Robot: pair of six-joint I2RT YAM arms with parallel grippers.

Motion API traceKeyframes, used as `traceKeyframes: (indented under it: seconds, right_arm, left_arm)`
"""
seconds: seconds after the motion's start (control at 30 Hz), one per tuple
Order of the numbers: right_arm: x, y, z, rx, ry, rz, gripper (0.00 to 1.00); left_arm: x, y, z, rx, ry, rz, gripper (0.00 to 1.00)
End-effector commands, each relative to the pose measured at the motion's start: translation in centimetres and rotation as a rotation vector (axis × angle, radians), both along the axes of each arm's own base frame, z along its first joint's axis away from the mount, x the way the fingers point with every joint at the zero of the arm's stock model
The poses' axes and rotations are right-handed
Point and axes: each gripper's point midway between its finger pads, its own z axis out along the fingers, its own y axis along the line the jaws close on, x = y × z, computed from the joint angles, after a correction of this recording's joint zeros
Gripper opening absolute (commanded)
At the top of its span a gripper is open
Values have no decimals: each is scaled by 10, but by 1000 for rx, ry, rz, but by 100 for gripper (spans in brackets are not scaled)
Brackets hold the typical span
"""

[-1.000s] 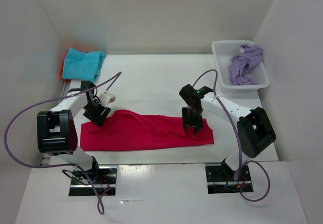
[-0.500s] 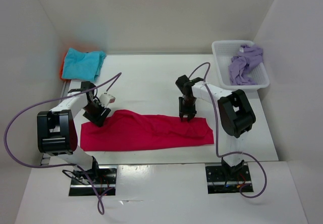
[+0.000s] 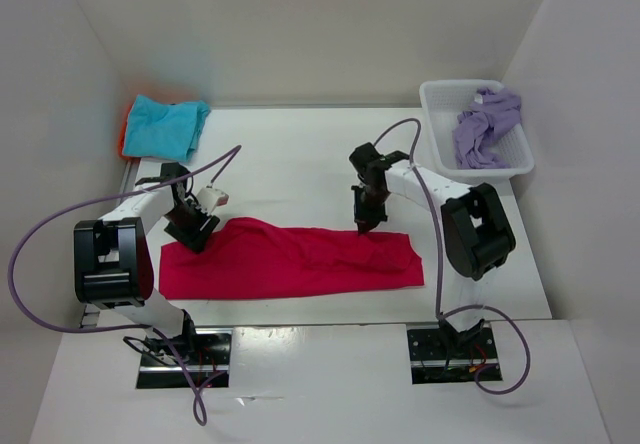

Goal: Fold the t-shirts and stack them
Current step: Grap the side of the flattened tshirt furthest away from the robot with both arms

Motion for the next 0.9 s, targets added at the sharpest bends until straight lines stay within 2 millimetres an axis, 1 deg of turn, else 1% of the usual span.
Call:
traceKeyframes:
  seconds: [0.0, 0.03, 0.07, 0.1, 0.13, 0.17, 0.23, 0.27, 0.3, 0.33, 0.37, 0.4, 0.43, 0.5, 0.53, 0.57, 0.63, 0.67, 0.7, 0.73, 0.8, 0.87]
  right_arm:
    - [29, 11, 58, 106, -186, 15, 1]
    - [34, 14, 68, 125, -222, 15, 1]
    - [44, 15, 83, 155, -265, 4, 1]
    - [49, 10, 93, 176, -286, -5, 1]
    - [53, 10, 108, 208, -321, -10, 0]
    - [53, 9, 114, 230, -329, 0, 0]
    - [44, 14, 128, 296, -327, 30, 0]
    - [29, 11, 116, 291, -270, 33, 0]
    - [18, 13, 111, 317, -231, 35, 0]
    - [-5, 9, 94, 324, -156, 10, 0]
    - [-16, 11, 87, 352, -121, 5, 0]
    - [-31, 16, 83, 402, -67, 10, 0]
    - [-52, 10, 64, 390, 11, -15, 0]
    - [-69, 3, 54, 374, 52, -31, 0]
    - [-82, 1, 43, 356, 93, -27, 0]
    - [-90, -1, 41, 355, 115, -29, 0]
    - [-109, -2, 33, 338, 188, -21, 10]
    - [-115, -3, 28, 318, 224, -10, 14]
    - [-122, -8, 23, 276, 249, 1, 25]
    - [-125, -14, 17, 225, 254, 2, 30]
    - [-121, -15, 24, 203, 232, 29, 36]
    - [-110, -16, 30, 179, 189, 28, 38]
  left_arm:
    - [-1, 0, 0, -6, 10, 19, 67]
    - [-1, 0, 0, -6, 10, 19, 67]
    - [-1, 0, 0, -5, 9, 10, 67]
    - [-1, 0, 0, -5, 9, 10, 67]
    - [2, 3, 3, 5, -1, 11, 67]
    - [2, 3, 3, 5, -1, 11, 67]
    - [3, 5, 5, 17, -10, 12, 67]
    - [4, 5, 8, 19, -24, 12, 67]
    - [7, 8, 11, 20, -33, 23, 67]
    - [4, 8, 11, 19, -22, 23, 67]
    - [4, 8, 11, 19, -22, 23, 67]
    - [4, 8, 11, 19, -22, 23, 67]
    - [4, 8, 11, 19, -22, 23, 67]
    - [4, 8, 11, 19, -22, 23, 67]
    - [4, 6, 11, 10, -23, 22, 67]
    - [4, 6, 11, 10, -23, 22, 67]
    - [3, 6, 5, 7, -2, 22, 67]
    - [6, 6, 8, 8, -11, 22, 67]
    - [5, 6, 5, 7, -2, 22, 67]
    - [8, 4, 7, -2, -11, 30, 67]
    - [6, 4, 8, -3, -2, 30, 67]
    - [5, 4, 10, -3, -5, 30, 67]
